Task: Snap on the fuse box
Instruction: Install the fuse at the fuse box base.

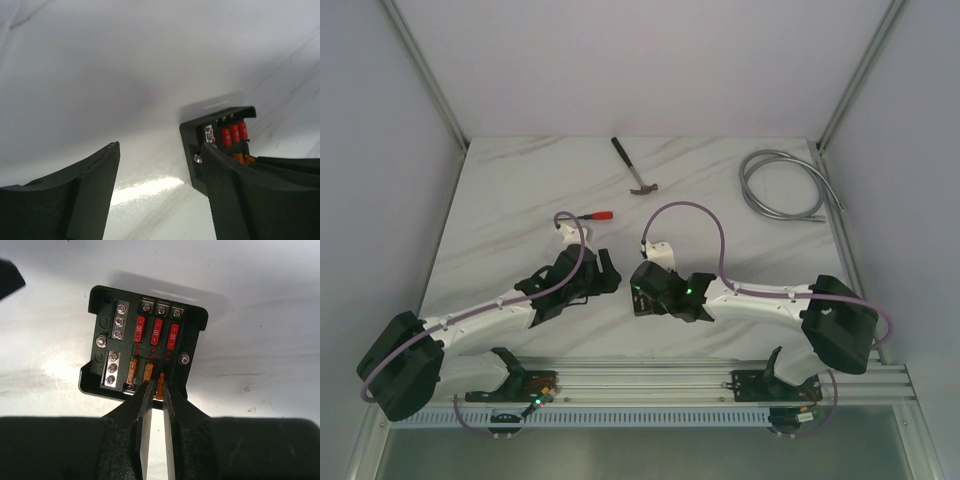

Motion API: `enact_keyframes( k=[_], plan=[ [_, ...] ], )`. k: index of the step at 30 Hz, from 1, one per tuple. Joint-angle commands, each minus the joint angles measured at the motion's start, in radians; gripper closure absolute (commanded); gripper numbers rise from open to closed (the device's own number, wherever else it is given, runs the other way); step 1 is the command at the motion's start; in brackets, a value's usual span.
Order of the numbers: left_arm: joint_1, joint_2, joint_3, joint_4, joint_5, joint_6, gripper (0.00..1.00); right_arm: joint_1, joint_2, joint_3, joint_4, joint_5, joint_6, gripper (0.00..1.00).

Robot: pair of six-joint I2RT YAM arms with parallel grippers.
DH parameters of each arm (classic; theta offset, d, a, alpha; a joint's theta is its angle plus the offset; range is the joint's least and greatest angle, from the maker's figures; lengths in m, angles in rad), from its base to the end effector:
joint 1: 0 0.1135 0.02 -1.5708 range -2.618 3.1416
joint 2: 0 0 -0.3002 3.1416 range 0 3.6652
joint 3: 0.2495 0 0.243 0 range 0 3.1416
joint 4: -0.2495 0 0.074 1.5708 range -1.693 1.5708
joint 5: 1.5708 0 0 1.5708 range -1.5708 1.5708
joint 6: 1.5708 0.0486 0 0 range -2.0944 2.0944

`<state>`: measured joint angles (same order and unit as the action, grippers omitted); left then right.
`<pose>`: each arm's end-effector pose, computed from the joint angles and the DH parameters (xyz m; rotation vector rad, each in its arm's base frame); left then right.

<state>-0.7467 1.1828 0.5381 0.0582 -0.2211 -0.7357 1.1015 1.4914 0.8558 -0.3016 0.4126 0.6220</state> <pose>0.1774 -0.1496 0.2306 -0.1190 2.2042 -0.6172 0.1492 0.2511 0.2257 -0.4122 2.3838 0.2717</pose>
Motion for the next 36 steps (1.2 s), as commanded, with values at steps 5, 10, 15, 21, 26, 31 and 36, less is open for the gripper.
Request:
enact_keyframes(
  k=[5, 10, 15, 21, 26, 31, 36],
  plan=[
    [-0.049, 0.007, -0.067, 0.058, 0.096, -0.090, 0.33, 0.006, 0.004, 0.005, -0.024, 0.034, 0.050, 0.83],
    [-0.088, 0.024, -0.080, 0.070, 0.094, -0.122, 0.38, -0.001, 0.011, 0.011, -0.045, 0.049, 0.061, 0.86],
    [-0.113, 0.024, -0.090, 0.081, 0.088, -0.140, 0.39, -0.011, 0.023, 0.020, -0.050, 0.027, 0.048, 0.86],
    [-0.123, 0.042, -0.084, 0.090, 0.090, -0.140, 0.40, -0.026, 0.043, 0.049, -0.065, -0.011, 0.034, 0.88],
    [-0.131, 0.065, -0.082, 0.100, 0.092, -0.143, 0.41, -0.048, 0.086, 0.064, -0.084, -0.040, 0.033, 0.90],
    [-0.135, 0.076, -0.081, 0.111, 0.094, -0.145, 0.41, -0.061, 0.097, 0.070, -0.110, -0.050, 0.027, 0.92],
    [-0.138, 0.084, -0.080, 0.119, 0.098, -0.148, 0.41, -0.061, 0.091, 0.065, -0.131, -0.057, 0.018, 0.93]
  ],
)
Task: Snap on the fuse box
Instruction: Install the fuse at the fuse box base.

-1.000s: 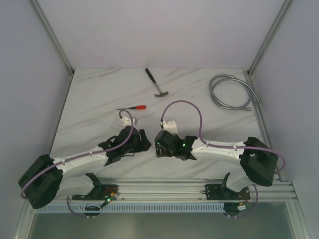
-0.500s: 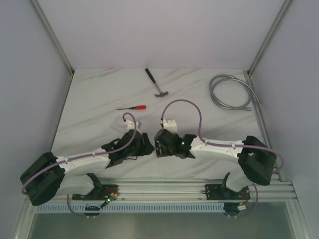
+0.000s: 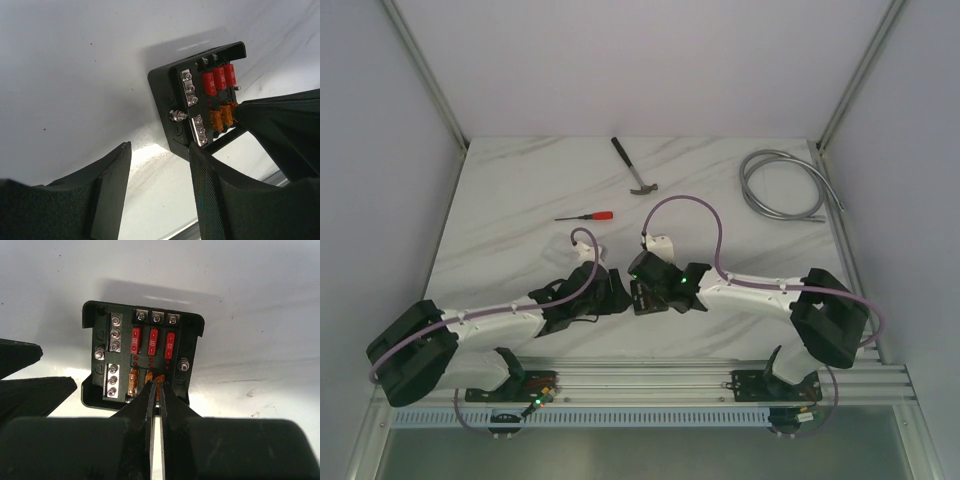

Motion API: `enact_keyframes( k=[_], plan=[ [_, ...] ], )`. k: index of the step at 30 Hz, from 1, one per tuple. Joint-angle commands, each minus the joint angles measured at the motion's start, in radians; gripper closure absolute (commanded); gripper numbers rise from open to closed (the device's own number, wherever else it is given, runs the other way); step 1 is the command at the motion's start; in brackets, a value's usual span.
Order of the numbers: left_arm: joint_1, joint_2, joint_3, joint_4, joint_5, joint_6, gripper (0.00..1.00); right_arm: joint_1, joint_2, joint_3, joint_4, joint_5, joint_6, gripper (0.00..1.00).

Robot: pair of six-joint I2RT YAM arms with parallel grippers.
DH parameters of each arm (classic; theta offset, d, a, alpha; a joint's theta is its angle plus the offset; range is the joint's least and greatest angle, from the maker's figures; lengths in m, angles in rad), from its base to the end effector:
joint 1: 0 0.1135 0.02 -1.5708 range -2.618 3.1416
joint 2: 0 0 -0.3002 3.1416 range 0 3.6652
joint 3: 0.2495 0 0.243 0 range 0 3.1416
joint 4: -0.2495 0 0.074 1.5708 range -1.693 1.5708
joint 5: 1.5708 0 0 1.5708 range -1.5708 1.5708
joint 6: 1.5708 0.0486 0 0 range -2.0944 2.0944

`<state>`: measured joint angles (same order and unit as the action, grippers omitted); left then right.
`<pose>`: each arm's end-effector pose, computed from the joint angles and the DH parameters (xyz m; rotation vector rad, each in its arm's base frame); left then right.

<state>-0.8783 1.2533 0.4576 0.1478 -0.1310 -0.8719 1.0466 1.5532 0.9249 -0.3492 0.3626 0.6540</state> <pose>0.1526 -0.1740 0.1987 -0.0687 2.3374 -0.7939 0.1687 0.2574 0.2248 -0.3464 2.4527 0.2690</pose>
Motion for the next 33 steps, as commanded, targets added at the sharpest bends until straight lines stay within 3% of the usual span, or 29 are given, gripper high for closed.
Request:
enact_keyframes(
  k=[1, 13, 33],
  plan=[
    [-0.007, 0.016, 0.000, 0.031, 0.008, -0.013, 0.41, -0.006, 0.025, -0.008, -0.087, -0.005, -0.016, 0.93],
    [-0.019, 0.051, 0.014, 0.043, 0.013, -0.022, 0.42, -0.004, -0.049, -0.028, -0.105, 0.005, -0.043, 0.87],
    [-0.037, 0.092, 0.030, 0.067, 0.016, -0.035, 0.44, 0.001, 0.039, 0.002, -0.079, -0.036, -0.081, 0.92]
  ],
)
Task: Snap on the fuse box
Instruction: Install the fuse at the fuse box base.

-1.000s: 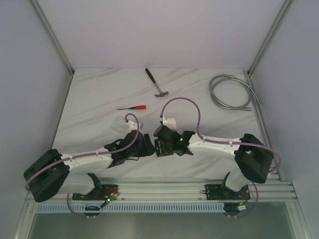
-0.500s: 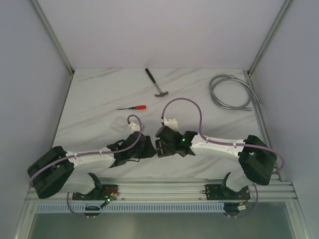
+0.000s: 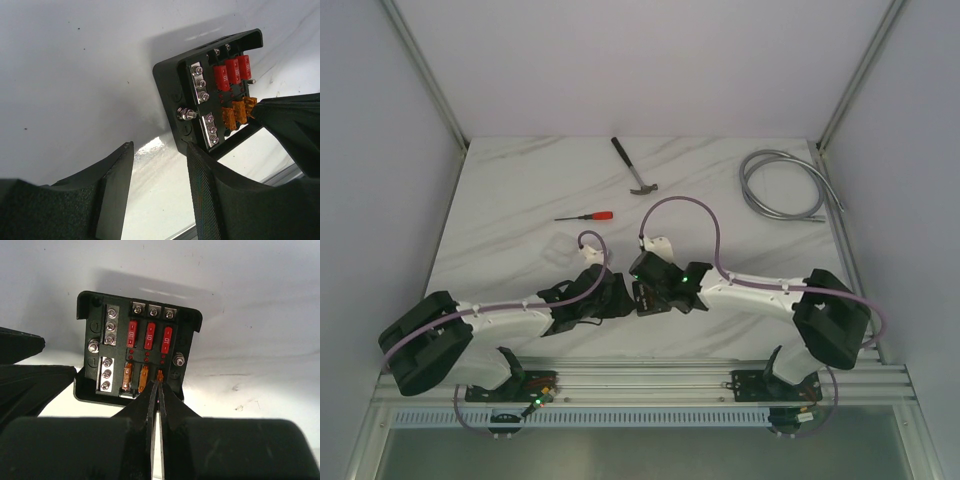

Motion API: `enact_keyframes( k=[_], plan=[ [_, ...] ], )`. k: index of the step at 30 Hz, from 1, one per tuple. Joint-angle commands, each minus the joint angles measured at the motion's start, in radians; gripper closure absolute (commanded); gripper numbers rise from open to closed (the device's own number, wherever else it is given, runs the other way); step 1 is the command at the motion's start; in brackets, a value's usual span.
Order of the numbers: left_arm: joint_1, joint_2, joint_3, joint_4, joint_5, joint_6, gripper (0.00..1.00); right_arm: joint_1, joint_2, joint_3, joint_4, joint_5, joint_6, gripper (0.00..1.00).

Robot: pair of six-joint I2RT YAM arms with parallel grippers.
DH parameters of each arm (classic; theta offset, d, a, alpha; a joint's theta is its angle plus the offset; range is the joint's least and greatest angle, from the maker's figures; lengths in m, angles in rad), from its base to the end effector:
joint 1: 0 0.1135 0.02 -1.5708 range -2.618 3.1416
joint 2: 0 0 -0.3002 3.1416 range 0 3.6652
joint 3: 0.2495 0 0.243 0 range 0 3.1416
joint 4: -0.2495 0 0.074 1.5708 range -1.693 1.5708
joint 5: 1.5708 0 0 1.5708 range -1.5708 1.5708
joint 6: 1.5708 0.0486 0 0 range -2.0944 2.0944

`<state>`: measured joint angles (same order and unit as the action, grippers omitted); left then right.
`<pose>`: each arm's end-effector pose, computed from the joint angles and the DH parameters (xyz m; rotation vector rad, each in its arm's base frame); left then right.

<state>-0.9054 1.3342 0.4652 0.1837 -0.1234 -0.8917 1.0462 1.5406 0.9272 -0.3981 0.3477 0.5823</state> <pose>0.1542 -0.1868 0.1869 -0.0534 2.3827 -0.7921 0.1654 0.2527 0.2256 -0.4526 2.4655 0.2210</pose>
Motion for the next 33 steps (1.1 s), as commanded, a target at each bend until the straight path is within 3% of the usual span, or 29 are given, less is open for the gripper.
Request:
enact_keyframes(
  k=[1, 11, 33],
  plan=[
    [-0.010, 0.011, 0.022, 0.031, 0.008, -0.015, 0.44, 0.002, 0.056, 0.000, -0.037, -0.021, -0.011, 0.92],
    [-0.011, 0.006, 0.016, 0.032, 0.004, -0.023, 0.44, 0.002, 0.089, 0.001, -0.094, -0.053, -0.029, 1.00],
    [-0.012, 0.008, 0.011, 0.034, 0.001, -0.034, 0.44, -0.002, 0.169, -0.070, -0.155, -0.030, -0.028, 1.00]
  ],
)
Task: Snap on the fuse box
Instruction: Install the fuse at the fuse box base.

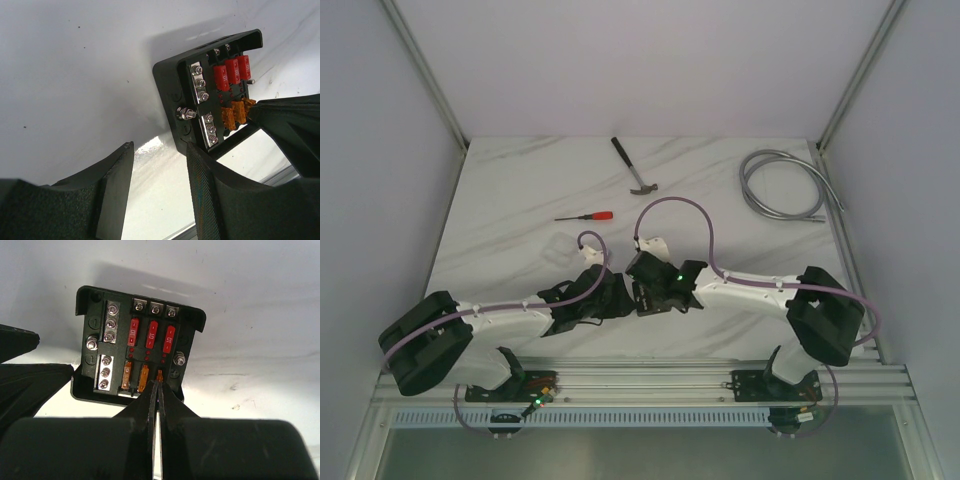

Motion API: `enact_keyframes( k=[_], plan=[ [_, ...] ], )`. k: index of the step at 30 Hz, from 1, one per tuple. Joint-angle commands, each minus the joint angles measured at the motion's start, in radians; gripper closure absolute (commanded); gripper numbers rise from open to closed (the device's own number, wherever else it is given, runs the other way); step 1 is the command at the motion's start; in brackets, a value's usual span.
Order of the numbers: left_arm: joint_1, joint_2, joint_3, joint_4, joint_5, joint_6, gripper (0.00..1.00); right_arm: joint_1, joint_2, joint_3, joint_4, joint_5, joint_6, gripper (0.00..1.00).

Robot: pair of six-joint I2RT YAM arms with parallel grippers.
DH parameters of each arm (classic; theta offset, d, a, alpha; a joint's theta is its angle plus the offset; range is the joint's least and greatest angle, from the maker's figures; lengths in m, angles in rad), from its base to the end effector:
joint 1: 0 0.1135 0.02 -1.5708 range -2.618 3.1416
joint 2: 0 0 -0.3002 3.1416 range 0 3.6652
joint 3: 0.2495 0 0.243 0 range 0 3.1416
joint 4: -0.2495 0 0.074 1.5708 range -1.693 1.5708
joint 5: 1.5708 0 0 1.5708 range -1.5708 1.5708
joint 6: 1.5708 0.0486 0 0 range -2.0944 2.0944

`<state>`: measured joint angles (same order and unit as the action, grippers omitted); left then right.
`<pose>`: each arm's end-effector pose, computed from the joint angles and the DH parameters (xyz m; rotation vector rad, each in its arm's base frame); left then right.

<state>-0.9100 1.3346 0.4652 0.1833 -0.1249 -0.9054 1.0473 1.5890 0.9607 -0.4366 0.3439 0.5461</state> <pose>0.1534 -0.1874 0.1868 -0.0651 2.3856 -0.7986 0.1688 0.2597 0.2190 -0.5202 2.4926 0.1613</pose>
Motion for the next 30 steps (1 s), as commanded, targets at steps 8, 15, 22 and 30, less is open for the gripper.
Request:
enact_keyframes(
  k=[8, 15, 22, 30],
  plan=[
    [-0.006, 0.012, 0.014, 0.036, 0.005, -0.019, 0.44, -0.006, 0.196, -0.033, -0.115, -0.031, -0.030, 1.00],
    [-0.009, 0.008, 0.010, 0.036, -0.005, -0.017, 0.44, -0.009, 0.243, -0.055, -0.113, -0.075, -0.034, 1.00],
    [-0.009, 0.022, 0.018, 0.038, -0.016, -0.017, 0.44, -0.016, 0.262, -0.121, -0.098, -0.108, -0.030, 1.00],
    [-0.004, 0.040, 0.084, 0.043, -0.050, 0.022, 0.44, -0.026, 0.156, 0.002, 0.002, -0.035, -0.060, 1.00]
  ],
)
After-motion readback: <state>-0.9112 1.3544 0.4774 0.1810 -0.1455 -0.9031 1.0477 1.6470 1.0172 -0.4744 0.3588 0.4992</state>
